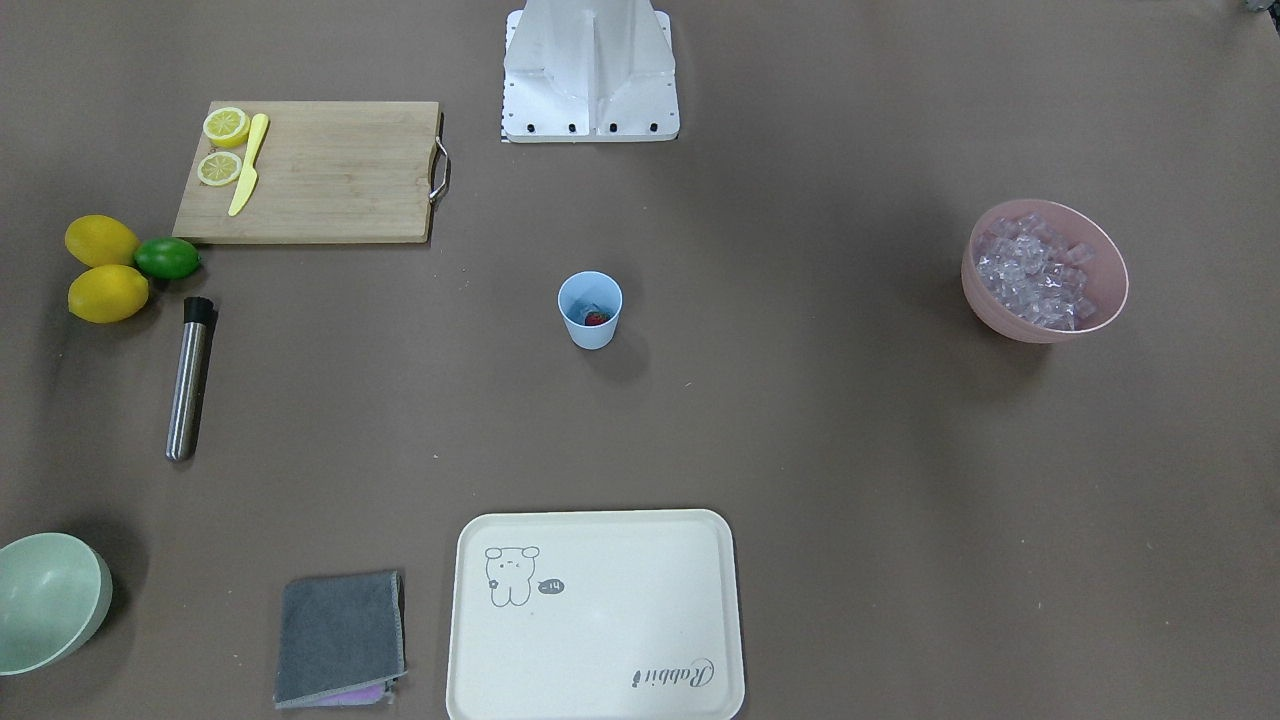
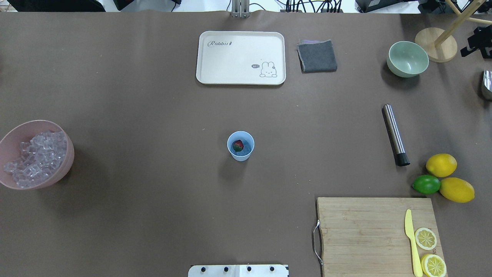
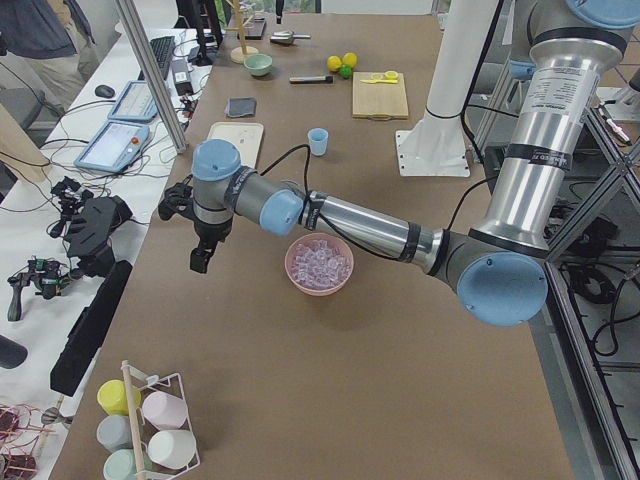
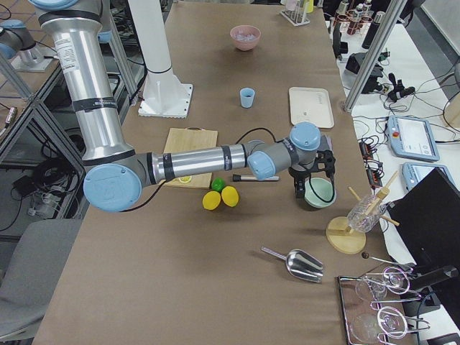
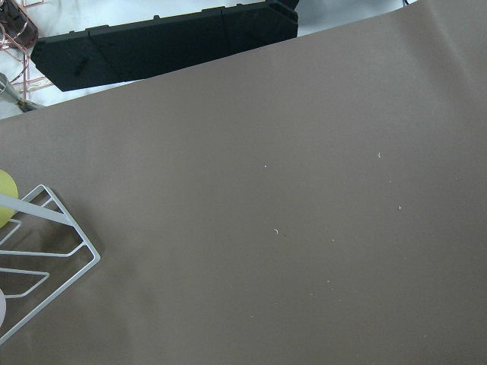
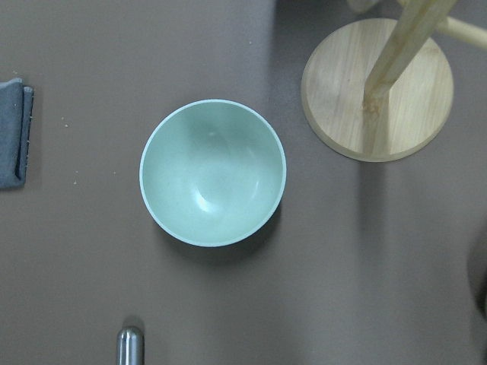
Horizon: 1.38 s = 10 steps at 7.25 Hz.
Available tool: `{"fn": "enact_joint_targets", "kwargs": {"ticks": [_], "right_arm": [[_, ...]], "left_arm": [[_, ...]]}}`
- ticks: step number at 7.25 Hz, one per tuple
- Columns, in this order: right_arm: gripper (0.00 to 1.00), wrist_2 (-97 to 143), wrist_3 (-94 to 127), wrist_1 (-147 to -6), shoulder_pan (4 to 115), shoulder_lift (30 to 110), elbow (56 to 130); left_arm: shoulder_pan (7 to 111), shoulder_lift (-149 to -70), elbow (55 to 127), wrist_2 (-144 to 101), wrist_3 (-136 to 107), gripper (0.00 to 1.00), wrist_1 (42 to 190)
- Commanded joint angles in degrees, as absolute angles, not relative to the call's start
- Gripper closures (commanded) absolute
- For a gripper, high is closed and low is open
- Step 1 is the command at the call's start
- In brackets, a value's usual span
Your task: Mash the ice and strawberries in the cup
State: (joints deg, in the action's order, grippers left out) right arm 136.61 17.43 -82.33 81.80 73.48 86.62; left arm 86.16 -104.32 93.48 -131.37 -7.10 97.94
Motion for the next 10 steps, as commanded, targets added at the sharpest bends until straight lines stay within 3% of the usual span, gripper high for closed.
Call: {"fn": "enact_joint_targets", "kwargs": {"ticks": [1,3,7,10], "right_arm": [[0.03,134.5,7.6,-91.3,85.1,72.0,89.2],[0.02,125.6,1.1,-109.2,84.2,71.8,97.3],[0.01,123.4,0.6,-110.8,81.7,73.0,98.6],[0.01,123.5,0.9,-110.3,78.3,72.4,97.7]], "left_arm": [[91.6,-104.6,94.0,-132.7,-2.9,0.03,92.3],[94.8,-102.2,95.0,-133.2,-2.8,0.03,92.1],[98.1,-94.8,101.7,-135.7,-2.8,0.03,89.2],[98.0,-95.6,95.8,-135.7,-1.3,0.03,87.3]]}}
